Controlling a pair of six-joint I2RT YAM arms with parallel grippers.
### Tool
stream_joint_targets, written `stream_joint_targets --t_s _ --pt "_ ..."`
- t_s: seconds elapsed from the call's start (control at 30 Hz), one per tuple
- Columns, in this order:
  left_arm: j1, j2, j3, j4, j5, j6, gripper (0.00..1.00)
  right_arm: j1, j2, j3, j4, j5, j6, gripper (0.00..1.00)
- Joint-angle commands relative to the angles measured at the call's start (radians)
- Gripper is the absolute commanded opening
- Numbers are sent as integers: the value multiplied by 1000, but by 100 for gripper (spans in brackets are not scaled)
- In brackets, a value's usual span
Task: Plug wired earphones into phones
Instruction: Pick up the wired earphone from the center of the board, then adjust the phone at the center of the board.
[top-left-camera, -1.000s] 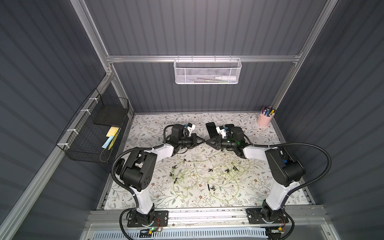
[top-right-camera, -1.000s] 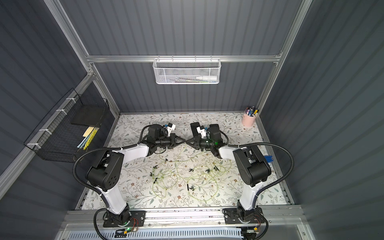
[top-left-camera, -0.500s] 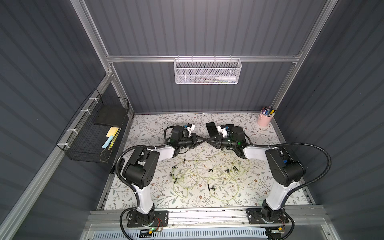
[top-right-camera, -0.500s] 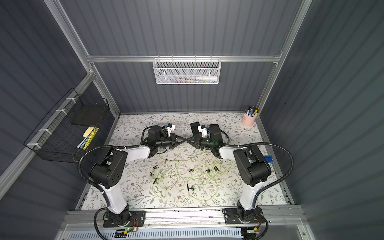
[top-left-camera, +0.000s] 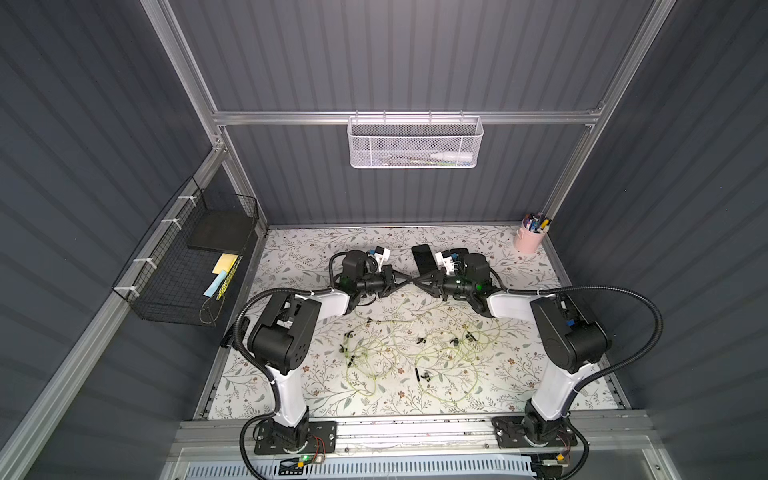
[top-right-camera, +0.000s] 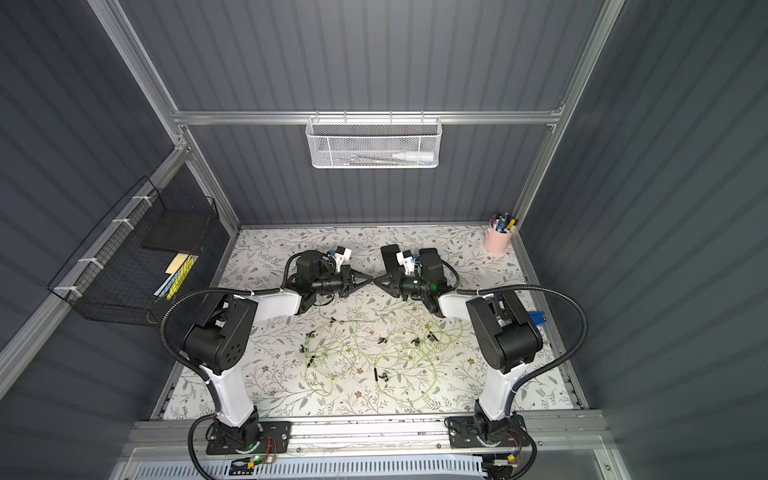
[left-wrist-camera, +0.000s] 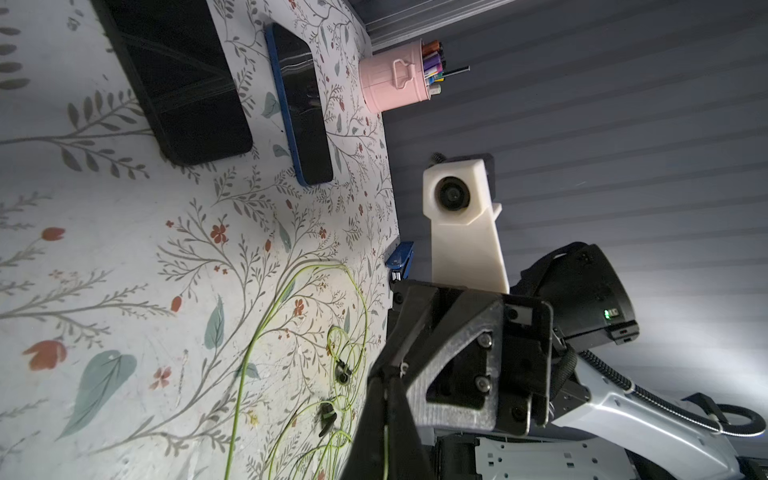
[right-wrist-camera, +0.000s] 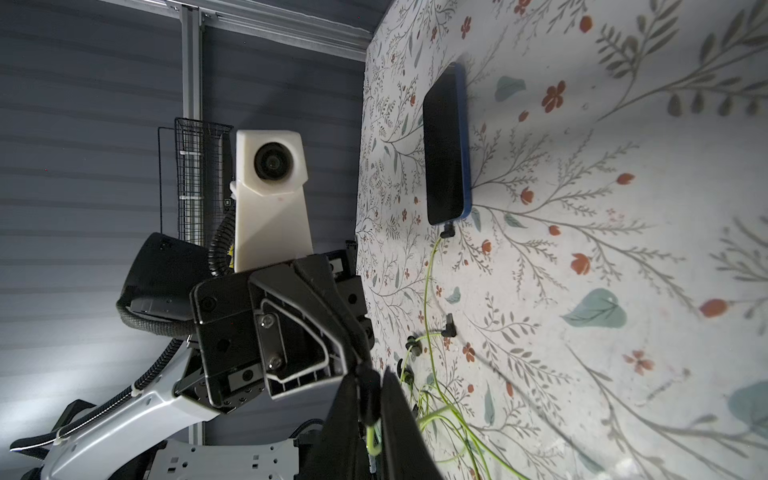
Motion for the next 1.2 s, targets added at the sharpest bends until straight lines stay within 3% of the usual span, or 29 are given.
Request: stream_joint_targets --t_s 0.0,0.4,0.57,0.73,0.87,0.93,1.17 --pt "-10 38 41 -81 109 52 0 3 -9 -7 34 -25 -4 13" --pt "-9 49 35 -72 114 49 0 6 -15 -3 43 -27 -4 7" --pt "-1 39 50 -128 88 89 48 3 -26 -17 42 -18 -6 4" --pt "24 1 148 -406 -39 246 73 -37 -64 -41 -81 56 -89 0" --pt "35 3 248 -580 -228 289 81 -61 -119 37 -475 306 -324 0" --pt "36 20 288 -615 -325 261 84 -64 -116 84 -567 429 -381 0" --pt "34 92 357 -630 -566 129 87 -98 44 242 -578 606 -403 0"
